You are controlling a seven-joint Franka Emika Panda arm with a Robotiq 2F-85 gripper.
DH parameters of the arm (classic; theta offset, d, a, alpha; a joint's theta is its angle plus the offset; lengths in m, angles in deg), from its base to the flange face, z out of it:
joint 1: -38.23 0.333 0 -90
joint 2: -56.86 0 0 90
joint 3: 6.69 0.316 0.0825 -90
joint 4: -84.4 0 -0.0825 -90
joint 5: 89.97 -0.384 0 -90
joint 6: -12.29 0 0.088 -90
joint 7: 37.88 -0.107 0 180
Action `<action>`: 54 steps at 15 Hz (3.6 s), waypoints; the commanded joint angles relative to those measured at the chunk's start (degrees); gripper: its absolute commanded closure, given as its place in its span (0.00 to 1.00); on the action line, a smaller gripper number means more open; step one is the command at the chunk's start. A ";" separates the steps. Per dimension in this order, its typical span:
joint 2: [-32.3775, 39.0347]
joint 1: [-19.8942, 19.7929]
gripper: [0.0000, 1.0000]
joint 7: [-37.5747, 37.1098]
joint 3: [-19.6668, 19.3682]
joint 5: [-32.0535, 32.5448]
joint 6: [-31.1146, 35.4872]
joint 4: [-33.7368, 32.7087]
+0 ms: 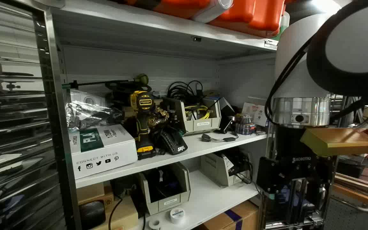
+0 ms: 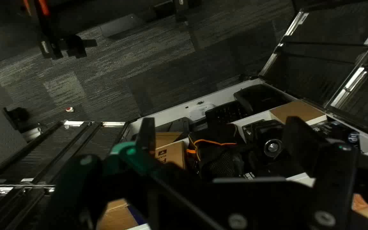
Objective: Put the extension cables in the compartment.
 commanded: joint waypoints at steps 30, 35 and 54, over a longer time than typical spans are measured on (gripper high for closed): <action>44.65 -3.83 0.00 -32.21 -11.92 20.75 11.20 -48.32; 50.92 -4.52 0.00 -31.90 -15.62 15.94 12.32 -55.17; 61.09 -2.78 0.00 -30.63 -18.63 12.05 2.54 -69.23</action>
